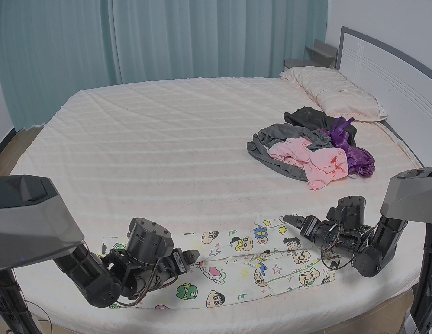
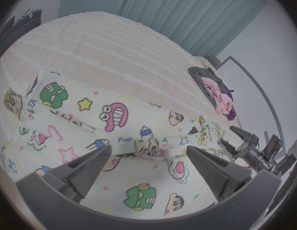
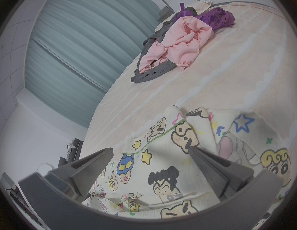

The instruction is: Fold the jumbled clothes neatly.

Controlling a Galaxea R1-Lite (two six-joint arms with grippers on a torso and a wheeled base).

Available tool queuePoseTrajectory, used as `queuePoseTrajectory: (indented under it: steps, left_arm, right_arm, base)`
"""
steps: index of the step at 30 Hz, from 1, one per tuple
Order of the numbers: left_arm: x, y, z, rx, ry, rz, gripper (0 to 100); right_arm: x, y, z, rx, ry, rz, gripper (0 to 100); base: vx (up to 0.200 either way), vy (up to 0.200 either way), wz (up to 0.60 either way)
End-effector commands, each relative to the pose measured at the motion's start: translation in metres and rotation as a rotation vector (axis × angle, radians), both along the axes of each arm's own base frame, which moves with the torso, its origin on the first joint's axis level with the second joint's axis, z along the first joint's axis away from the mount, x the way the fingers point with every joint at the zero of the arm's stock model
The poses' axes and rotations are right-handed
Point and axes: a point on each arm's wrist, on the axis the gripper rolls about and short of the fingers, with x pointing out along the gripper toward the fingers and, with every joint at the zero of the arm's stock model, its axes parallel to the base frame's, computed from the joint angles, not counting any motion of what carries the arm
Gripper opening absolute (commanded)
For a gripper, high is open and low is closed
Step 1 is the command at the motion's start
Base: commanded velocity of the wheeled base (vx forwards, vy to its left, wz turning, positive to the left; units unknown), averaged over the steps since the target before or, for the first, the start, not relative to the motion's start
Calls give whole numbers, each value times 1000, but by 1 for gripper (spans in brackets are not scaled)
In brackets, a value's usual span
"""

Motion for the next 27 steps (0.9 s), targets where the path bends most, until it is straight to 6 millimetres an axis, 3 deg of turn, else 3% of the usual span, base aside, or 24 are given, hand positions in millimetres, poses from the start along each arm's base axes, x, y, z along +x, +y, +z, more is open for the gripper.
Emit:
queuePoseTrajectory:
  steps: [1,5,9,15,22,27]
  left_arm:
    - [-13,7,6,9,11,-7,100]
    - [-21,13,1,47,62,-5,100]
    - [-26,18,8,34,50,-2,100]
    - [-33,32,46,-61,-39,46,100]
    - [-5,59,59,-71,-73,185,100]
    - [25,77,27,9,3,270,100]
  right_arm:
    - [0,0,-2,-1,4,0,100]
    - [0,-1,-2,-1,4,-2,100]
    - [0,0,-2,-1,4,0,100]
    - [0,0,-2,-2,5,0,100]
    - [0,0,-1,-1,2,1,100]
    - [0,0,-2,-1,2,1,100]
  base:
    - [0,0,0]
    - [0,0,0]
    - [0,0,0]
    - [0,0,0]
    - [0,0,0]
    - [0,0,0]
